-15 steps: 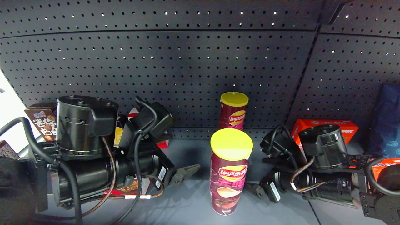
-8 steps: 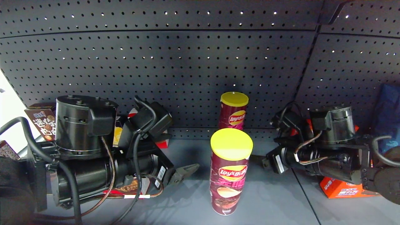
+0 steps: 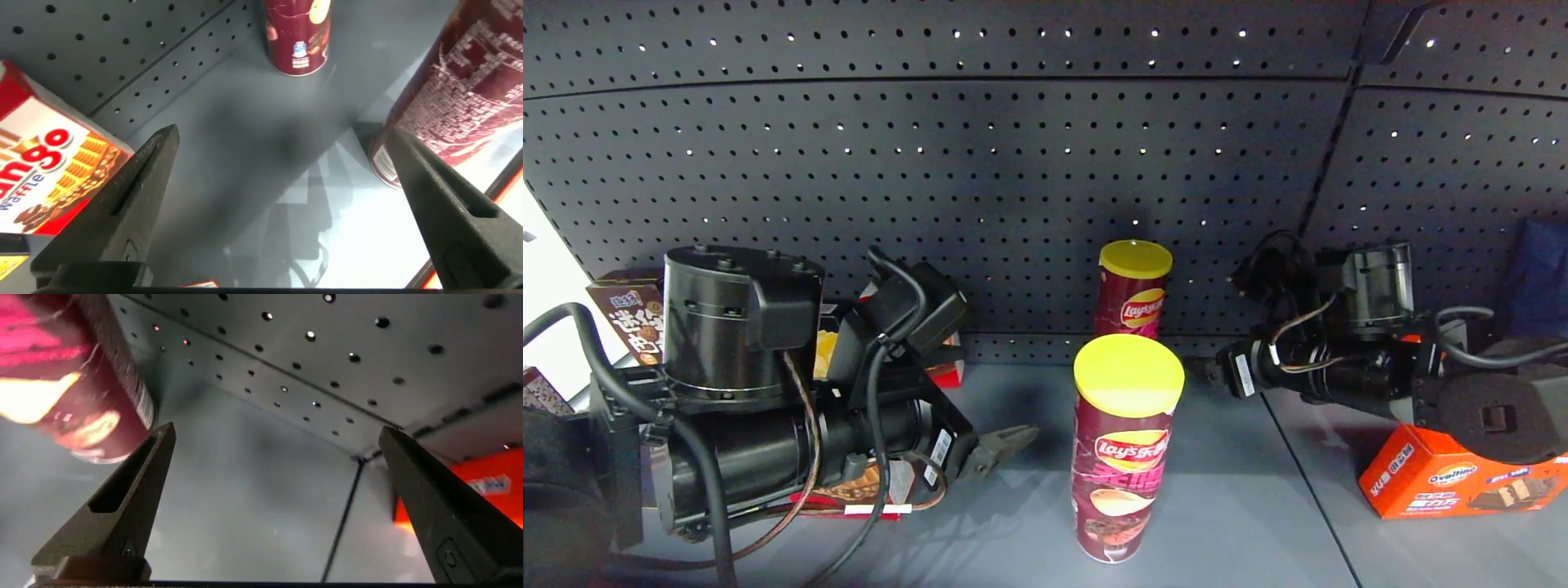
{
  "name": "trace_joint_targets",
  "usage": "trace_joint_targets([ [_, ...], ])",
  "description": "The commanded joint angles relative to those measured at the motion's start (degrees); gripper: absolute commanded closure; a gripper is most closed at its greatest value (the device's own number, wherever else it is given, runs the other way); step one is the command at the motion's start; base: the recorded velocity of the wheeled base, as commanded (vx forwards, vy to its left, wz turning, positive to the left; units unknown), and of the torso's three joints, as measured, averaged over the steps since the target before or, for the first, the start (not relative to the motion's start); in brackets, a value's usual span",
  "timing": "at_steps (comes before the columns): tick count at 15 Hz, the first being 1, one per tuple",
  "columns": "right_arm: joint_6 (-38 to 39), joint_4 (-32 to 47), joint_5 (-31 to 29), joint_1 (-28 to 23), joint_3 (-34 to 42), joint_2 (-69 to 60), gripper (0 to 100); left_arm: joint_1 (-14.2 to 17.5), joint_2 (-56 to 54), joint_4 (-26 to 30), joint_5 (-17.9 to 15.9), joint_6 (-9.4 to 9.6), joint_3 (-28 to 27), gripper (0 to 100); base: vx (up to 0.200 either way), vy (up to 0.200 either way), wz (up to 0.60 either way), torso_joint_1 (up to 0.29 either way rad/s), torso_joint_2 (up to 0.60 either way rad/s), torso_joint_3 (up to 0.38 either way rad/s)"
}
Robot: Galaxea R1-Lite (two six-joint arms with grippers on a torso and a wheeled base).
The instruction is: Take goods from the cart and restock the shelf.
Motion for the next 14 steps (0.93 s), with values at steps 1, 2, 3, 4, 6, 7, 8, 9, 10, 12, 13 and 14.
trace_joint_targets([
  [1,0.0,-0.1,0.0,0.0,-2.0,3.4,0,0.3,0.0,0.0,0.0,-0.01,0.0,0,0.0,0.0,0.0,0.0,0.0,0.0],
  [2,0.0,-0.2,0.0,0.0,-3.3,4.5,0,0.7,0.0,0.0,-0.1,-0.01,0.0,0,0.0,0.0,0.0,0.0,0.0,0.0],
  [3,0.0,-0.2,0.1,0.0,-3.9,5.0,0,0.8,0.0,0.0,-0.1,-0.01,0.0,0,0.0,0.0,0.0,0.0,0.0,0.0],
  [4,0.0,-0.1,0.2,0.0,-4.7,5.5,0,1.0,0.0,0.0,-0.1,-0.01,0.0,0,0.0,0.0,0.0,0.0,0.0,0.0],
  [6,0.0,-0.2,0.4,0.2,-5.1,6.4,0,1.4,0.0,0.0,-0.8,-0.01,0.1,0,0.0,0.0,0.0,0.0,0.0,0.0],
  [7,0.0,-0.2,0.4,0.3,-5.1,6.6,0,1.4,0.0,0.0,-1.0,-0.01,0.1,0,0.0,0.0,0.0,0.0,0.0,0.0],
  [8,0.0,-0.2,0.4,0.5,-5.3,6.8,0,1.4,0.0,0.0,-1.0,-0.01,0.0,0,0.0,0.0,0.0,0.0,0.0,0.0],
  [9,0.0,-0.3,0.4,0.7,-5.8,7.4,0,1.4,0.0,0.0,-1.0,-0.01,-0.1,0,0.0,0.0,0.0,0.0,0.0,0.0],
  [10,0.0,-0.3,0.4,0.9,-6.5,7.8,0,1.4,0.0,0.0,-1.0,-0.01,-0.1,0,0.0,0.0,0.0,0.0,0.0,0.0],
  [12,0.0,-0.3,0.3,1.9,-8.1,8.9,0,1.3,0.0,0.0,-1.0,0.08,-0.2,0,0.0,0.0,0.0,0.0,0.0,0.0],
  [13,0.0,-0.3,0.3,2.0,-8.4,9.0,0,1.3,0.0,0.0,-1.0,0.08,-0.2,0,0.0,0.0,0.0,0.0,0.0,0.0],
  [14,0.0,-0.2,0.3,2.6,-8.8,9.4,0,1.3,0.0,0.0,-1.0,0.08,-0.1,0,0.0,0.0,0.0,0.0,0.0,0.0],
])
